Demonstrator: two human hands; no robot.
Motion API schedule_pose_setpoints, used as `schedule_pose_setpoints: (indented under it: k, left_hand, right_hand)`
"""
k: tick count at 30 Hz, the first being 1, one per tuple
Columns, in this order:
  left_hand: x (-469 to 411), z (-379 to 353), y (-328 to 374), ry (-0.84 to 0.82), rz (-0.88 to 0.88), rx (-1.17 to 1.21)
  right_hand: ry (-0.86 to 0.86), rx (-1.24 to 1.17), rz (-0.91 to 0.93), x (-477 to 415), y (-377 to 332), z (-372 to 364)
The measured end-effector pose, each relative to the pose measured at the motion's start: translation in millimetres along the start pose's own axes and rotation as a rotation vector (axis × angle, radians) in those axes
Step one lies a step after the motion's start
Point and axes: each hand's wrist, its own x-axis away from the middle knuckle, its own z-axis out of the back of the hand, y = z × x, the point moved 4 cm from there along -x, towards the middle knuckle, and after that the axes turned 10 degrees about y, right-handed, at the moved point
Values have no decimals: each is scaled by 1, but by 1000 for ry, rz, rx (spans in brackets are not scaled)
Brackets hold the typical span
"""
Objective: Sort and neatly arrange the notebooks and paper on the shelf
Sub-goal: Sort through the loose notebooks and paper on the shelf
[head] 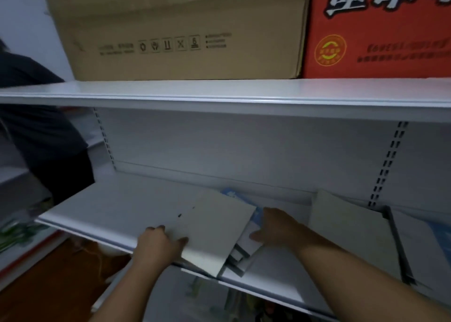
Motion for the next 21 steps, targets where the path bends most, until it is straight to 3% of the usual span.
schedule_pose_setpoints:
  k: [6, 8, 11, 17, 21]
  left_hand:
    - [-1, 24, -18, -16, 34, 92]
    - [0, 25, -17, -136, 156, 465]
    - [2, 31, -2, -260, 281, 954]
    - [21, 8, 85, -360, 225, 1369]
    - [65, -39, 177, -527, 118, 1307]
  right_hand:
    - [-2, 104, -115, -11, 9, 2]
    - [54, 22, -142, -14, 12, 13]
    - [87, -338, -211, -6, 24, 41]
    - [479, -871, -445, 70, 117, 86]
    - [705, -859, -623, 133, 210, 94]
